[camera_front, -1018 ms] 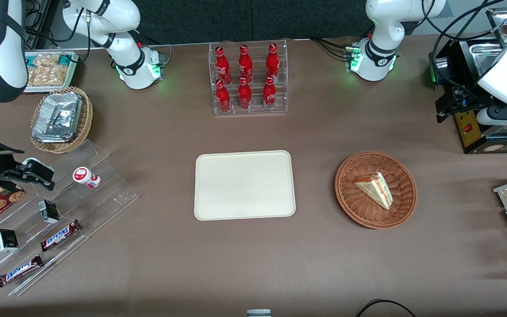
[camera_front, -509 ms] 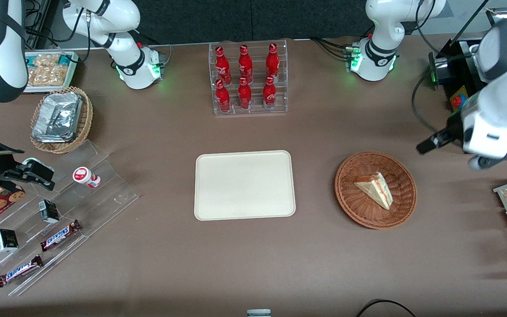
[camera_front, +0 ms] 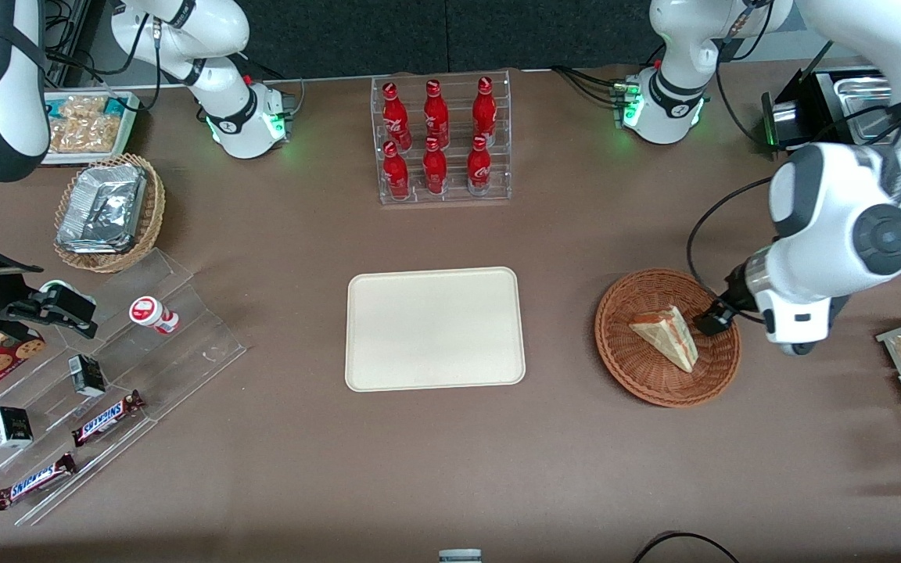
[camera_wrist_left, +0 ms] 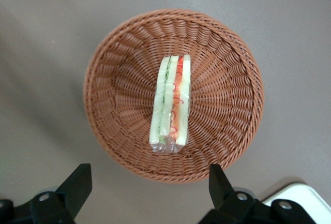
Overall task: Place sandwich from basket to tray
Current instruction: 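Move the left gripper over the wrapped sandwich in the wicker basket, then lower the left gripper and close it on the wrapped sandwich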
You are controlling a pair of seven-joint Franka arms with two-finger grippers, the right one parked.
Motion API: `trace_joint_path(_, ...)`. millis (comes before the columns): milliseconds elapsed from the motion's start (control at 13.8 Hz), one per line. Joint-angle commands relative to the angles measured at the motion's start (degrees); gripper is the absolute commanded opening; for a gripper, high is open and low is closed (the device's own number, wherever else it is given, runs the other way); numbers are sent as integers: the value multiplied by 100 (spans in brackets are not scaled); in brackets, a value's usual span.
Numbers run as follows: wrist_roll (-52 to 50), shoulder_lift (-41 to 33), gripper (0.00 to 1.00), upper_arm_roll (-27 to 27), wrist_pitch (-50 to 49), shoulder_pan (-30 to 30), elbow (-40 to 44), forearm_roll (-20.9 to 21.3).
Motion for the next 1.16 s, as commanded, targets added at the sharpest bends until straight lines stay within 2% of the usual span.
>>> trace_joint_path(0,-314,-9,100,9,879,-114,-646,-41)
trace_joint_path(800,-376,905,99,18,2761,-201,-1369,12)
trace_joint_path(873,-376,984,92,18,2885,-201,-1395,38)
trace_joint_path(1018,-359,994,49,18,3062,-201,-1500,100)
trace_joint_path(1091,-359,994,33,18,3062,-201,-1492,100)
